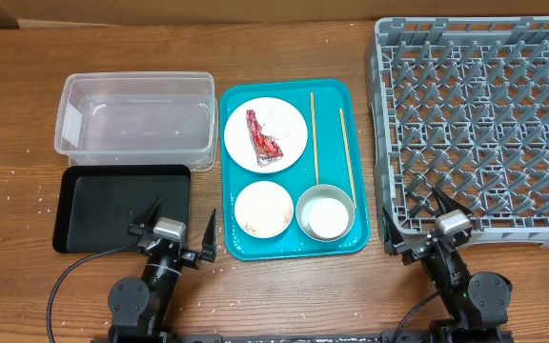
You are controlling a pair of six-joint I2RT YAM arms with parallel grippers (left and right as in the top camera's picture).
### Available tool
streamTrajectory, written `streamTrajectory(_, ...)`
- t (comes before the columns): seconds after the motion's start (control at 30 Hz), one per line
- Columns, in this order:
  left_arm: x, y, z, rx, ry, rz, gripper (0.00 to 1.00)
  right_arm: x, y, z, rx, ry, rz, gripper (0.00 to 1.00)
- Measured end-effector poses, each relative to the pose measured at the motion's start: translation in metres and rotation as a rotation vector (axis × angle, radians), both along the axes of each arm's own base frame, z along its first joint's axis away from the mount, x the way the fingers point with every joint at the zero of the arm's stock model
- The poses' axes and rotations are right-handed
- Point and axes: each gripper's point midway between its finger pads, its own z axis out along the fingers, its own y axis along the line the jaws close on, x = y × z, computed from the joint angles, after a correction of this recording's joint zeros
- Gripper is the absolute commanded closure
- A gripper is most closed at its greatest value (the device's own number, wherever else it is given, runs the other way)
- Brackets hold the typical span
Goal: Sort waste into correct bins and load items into the dishwasher
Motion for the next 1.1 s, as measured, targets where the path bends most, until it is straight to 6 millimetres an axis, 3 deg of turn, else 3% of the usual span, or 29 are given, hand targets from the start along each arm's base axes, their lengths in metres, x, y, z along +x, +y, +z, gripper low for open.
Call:
streamTrajectory(0.83,0.000,0.000,0.000,0.002,-0.001,0.003,0.00,0.000,0.000,0.000,0.000,0.000,0.000,0.00)
streamTrajectory(1.1,0.003,0.014,-0.002,0.037,0.001,0.079,0.00,0.000,0.000,0.000,0.000,-0.001,0.003,0.00)
